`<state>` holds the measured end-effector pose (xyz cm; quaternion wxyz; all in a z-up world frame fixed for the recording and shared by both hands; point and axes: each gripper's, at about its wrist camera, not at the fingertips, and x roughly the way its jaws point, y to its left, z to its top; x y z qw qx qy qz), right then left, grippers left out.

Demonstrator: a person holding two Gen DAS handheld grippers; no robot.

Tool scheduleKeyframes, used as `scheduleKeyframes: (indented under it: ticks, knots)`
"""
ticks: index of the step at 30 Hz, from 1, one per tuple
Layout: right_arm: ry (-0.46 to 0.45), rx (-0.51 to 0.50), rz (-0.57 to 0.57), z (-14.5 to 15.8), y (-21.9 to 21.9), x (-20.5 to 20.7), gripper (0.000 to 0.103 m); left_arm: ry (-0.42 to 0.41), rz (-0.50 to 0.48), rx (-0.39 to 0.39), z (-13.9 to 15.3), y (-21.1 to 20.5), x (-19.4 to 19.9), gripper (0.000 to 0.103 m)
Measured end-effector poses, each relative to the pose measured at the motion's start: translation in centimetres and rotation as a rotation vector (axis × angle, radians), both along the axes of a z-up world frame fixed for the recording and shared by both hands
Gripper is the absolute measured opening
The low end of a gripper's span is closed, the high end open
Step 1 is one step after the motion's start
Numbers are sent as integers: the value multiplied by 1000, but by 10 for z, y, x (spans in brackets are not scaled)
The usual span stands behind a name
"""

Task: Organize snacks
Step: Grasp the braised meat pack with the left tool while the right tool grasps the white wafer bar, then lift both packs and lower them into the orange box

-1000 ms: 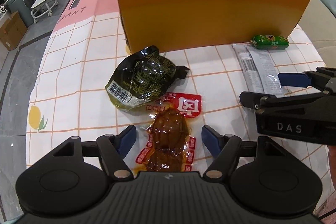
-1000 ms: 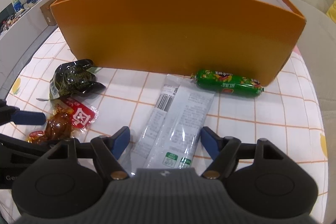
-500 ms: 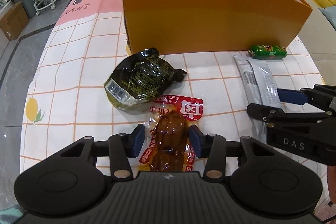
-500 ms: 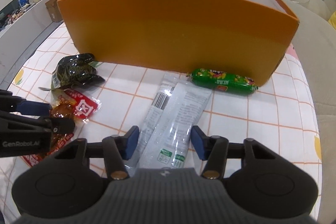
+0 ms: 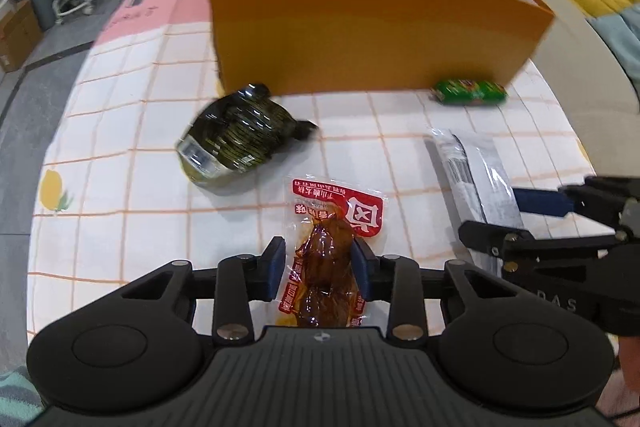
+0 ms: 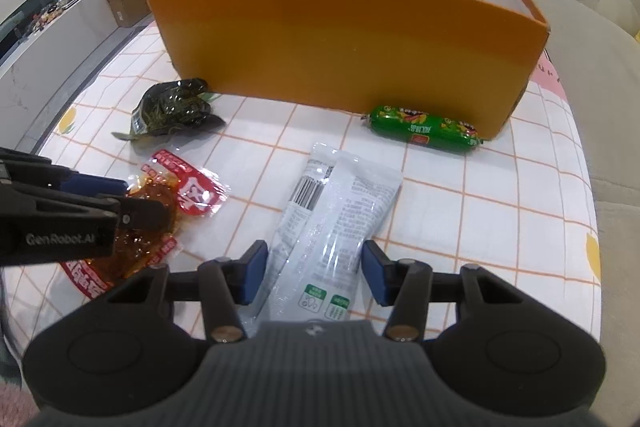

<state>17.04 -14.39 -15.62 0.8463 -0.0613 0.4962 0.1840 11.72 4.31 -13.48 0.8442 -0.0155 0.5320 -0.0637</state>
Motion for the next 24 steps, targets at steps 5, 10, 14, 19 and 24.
scheduleKeyframes:
  ticks: [5, 10, 14, 19, 24]
  knots:
    - [21, -16, 1, -2, -7, -8, 50, 33, -22, 66, -2, -5, -5, 60]
    - [33, -28, 20, -1, -13, -18, 50, 85, -103, 112, -4, -10, -17, 81]
    - [51, -28, 21, -5, -17, -24, 50, 125, -133, 140, -14, -15, -20, 81]
    - [50, -21, 20, -6, -17, -23, 50, 124, -131, 127, -17, -14, -21, 82]
    - [46, -21, 24, -7, -16, -23, 51, 109, -128, 110, -14, -12, -22, 71]
